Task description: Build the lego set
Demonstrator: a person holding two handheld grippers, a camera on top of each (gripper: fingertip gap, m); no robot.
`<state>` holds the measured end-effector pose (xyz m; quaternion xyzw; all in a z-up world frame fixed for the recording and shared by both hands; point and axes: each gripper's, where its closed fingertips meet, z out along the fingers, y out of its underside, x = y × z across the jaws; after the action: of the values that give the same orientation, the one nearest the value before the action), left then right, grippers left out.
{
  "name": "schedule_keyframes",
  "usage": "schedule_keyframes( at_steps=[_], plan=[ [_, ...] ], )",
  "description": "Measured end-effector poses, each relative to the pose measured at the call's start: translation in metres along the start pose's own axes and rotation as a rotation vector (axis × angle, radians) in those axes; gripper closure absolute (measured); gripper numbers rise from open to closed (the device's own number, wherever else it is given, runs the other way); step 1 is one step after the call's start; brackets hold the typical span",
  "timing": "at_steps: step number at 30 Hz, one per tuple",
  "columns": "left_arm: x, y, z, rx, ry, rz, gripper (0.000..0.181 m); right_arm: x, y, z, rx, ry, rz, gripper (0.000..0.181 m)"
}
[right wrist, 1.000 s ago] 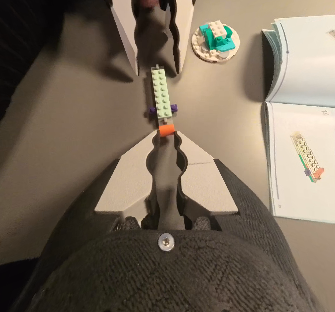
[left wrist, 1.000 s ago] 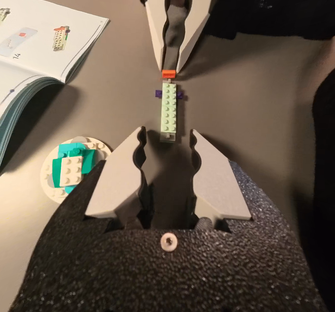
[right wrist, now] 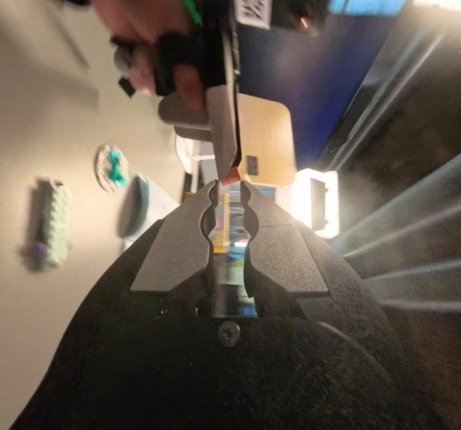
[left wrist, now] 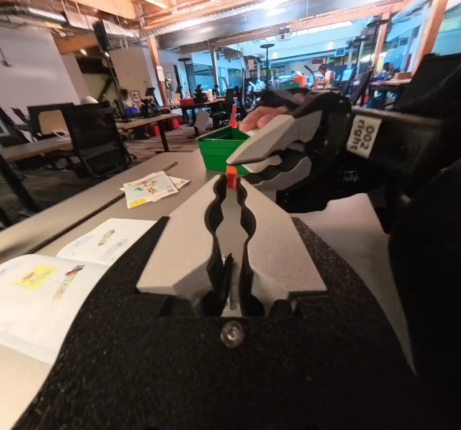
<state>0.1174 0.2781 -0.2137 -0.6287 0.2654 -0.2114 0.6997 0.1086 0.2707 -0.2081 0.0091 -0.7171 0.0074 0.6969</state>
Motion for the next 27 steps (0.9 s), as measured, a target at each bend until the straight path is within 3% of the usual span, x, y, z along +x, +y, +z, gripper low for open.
schedule_keyframes(
  at_steps=[3, 6, 8, 11, 16, 23, 25, 27],
  plan=[
    [-0.01, -0.006, -0.005, 0.022, -0.118, 0.144, 0.176, 0.002, 0.013, 0.0, 0.027, -0.116, 0.752, 0.16],
    [-0.02, -0.006, -0.011, 0.001, -0.273, 0.389, 0.176, 0.009, 0.007, 0.001, 0.22, -0.317, 1.642, 0.154],
    [-0.016, -0.009, -0.012, 0.013, -0.316, 0.518, 0.176, 0.009, 0.001, 0.002, 0.318, -0.432, 1.951, 0.154],
    [-0.009, -0.012, -0.011, 0.025, -0.336, 0.612, 0.176, 0.005, -0.009, 0.005, 0.374, -0.503, 2.055, 0.157],
    [-0.011, -0.008, -0.009, 0.0, -0.338, 0.628, 0.176, 0.009, -0.005, 0.006, 0.468, -0.501, 2.182, 0.159],
    [-0.007, -0.001, -0.005, -0.028, -0.324, 0.678, 0.176, 0.001, -0.001, 0.005, 0.436, -0.516, 2.19, 0.167],
    [-0.008, 0.004, -0.002, -0.044, -0.306, 0.647, 0.176, -0.006, 0.003, 0.005, 0.412, -0.523, 2.175, 0.167],
    [-0.008, 0.017, 0.003, -0.064, -0.227, 0.473, 0.173, -0.02, 0.01, 0.003, 0.358, -0.532, 2.13, 0.168]
  ],
)
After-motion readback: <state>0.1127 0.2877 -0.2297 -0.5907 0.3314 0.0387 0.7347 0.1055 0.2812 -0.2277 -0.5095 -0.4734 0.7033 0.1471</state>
